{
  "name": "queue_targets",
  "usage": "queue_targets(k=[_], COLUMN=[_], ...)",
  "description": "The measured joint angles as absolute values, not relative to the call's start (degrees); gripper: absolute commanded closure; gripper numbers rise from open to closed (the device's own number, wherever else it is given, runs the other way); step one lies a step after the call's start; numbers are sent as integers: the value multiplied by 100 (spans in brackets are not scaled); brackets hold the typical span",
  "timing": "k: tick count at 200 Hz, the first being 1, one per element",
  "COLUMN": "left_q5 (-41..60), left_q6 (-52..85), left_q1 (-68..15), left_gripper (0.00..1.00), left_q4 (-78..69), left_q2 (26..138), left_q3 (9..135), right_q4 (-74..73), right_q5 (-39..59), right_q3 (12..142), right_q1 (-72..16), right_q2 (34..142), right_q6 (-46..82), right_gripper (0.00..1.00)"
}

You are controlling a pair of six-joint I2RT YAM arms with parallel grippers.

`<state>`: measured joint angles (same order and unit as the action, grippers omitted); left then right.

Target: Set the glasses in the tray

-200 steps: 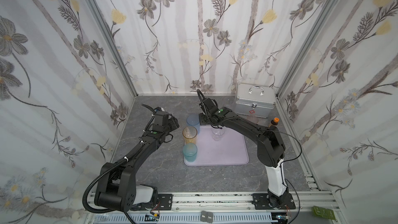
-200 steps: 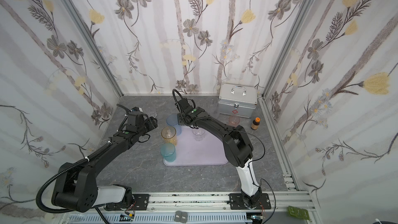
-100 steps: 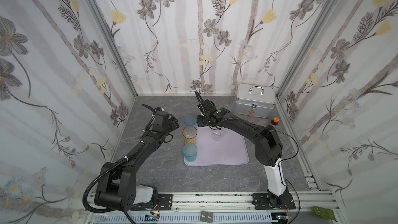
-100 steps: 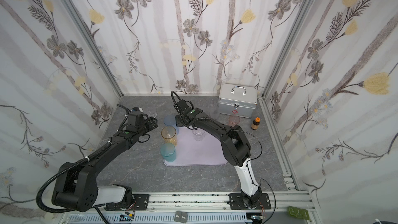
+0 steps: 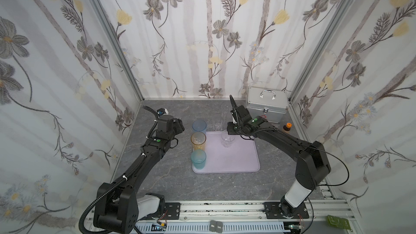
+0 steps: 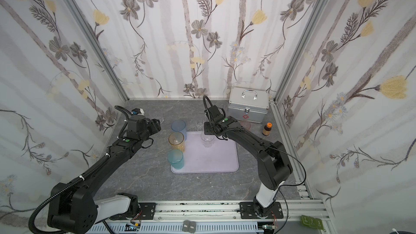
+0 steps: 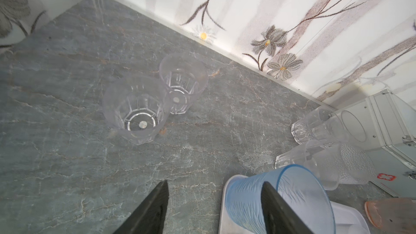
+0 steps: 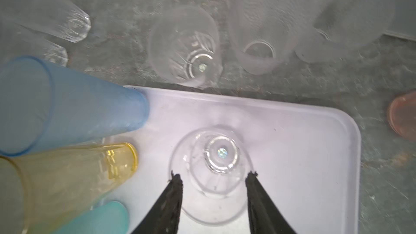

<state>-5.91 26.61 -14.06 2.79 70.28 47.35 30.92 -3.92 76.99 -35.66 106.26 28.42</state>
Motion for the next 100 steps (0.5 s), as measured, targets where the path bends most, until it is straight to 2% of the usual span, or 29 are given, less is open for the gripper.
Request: queue_targets(k=[21, 55, 83, 100], left_q5=[-556, -510, -556, -593], left_q6=[2547, 2436, 2414, 2414], left_q1=[-1459, -1463, -1424, -1356], left_gripper=[24, 19, 19, 20], left_q4=[331, 375, 373, 373], left_q2=[7109, 7118, 7004, 6978], left_q3=[4735, 4720, 4676, 4672], right_q4=[3109, 3107, 3103, 3107], right_q5=[-145, -196, -301, -322], right_q3=[7474, 7391, 7417, 7513], right_q1=[-3579, -3531, -3601, -3636], right_q2=[10621, 10925, 11045, 11100], right_q6=[2840, 2814, 2753, 2709], right_gripper=[52, 62, 80, 87])
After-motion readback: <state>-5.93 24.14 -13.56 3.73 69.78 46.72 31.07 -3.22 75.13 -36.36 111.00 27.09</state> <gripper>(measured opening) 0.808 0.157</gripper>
